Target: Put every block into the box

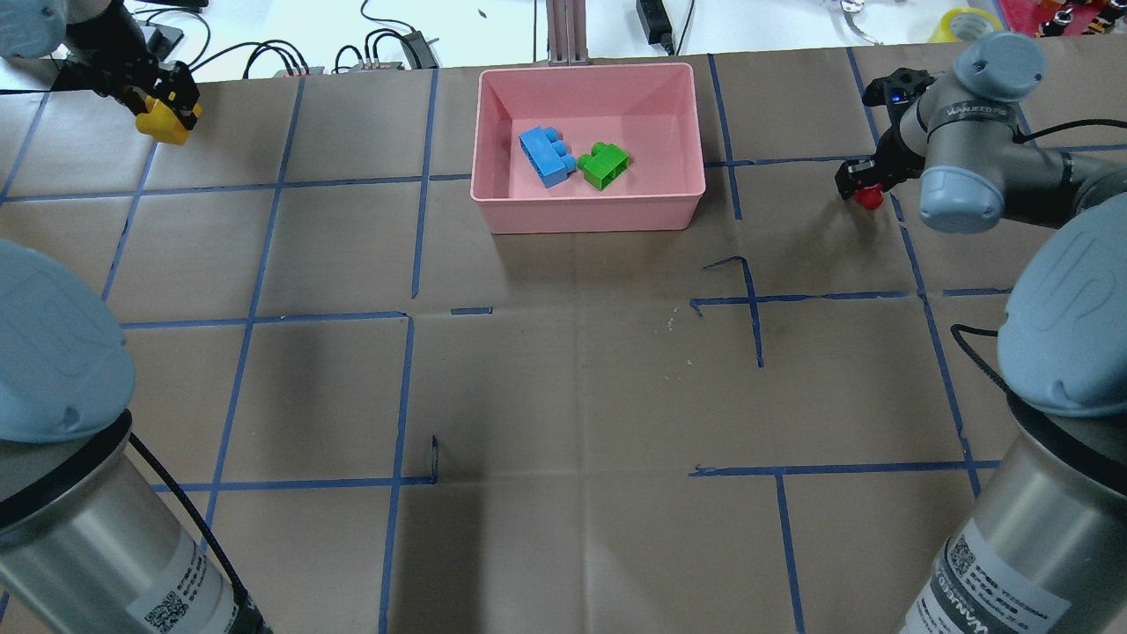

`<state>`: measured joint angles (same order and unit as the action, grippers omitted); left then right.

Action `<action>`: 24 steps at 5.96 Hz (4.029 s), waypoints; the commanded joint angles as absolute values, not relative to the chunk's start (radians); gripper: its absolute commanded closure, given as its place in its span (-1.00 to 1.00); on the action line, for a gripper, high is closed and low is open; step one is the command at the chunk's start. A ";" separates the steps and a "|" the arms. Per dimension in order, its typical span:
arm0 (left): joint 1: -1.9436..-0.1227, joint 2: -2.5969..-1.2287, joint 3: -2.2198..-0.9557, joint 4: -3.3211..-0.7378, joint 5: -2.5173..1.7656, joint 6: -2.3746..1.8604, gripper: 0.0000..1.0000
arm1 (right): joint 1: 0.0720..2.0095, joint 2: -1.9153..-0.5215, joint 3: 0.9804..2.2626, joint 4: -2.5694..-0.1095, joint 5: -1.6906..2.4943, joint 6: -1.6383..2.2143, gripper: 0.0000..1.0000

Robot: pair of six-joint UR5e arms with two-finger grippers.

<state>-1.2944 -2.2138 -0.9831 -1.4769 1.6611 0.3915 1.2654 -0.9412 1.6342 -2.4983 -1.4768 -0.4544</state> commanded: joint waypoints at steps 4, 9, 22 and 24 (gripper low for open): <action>-1.694 -2.316 -0.867 -1.434 1.404 -0.344 0.76 | 1.269 -1.021 1.586 -2.304 -1.477 -0.463 0.94; -1.787 -2.454 -0.854 -1.218 1.595 -0.437 -0.88 | 1.273 -1.227 1.592 -2.051 -1.483 -0.494 0.95; -1.588 -1.591 -1.583 -1.468 1.595 -0.060 -0.98 | 1.766 -0.920 1.129 -1.997 -1.459 0.334 -0.99; -1.586 -1.600 -1.557 -1.465 1.600 -0.057 -0.99 | 1.757 -0.930 1.123 -1.988 -1.460 0.334 -0.99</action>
<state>-1.5872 -1.5956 -1.5652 -1.4665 1.5977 -0.0593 1.7629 -0.9247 1.1238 -1.9947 -1.4585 0.3345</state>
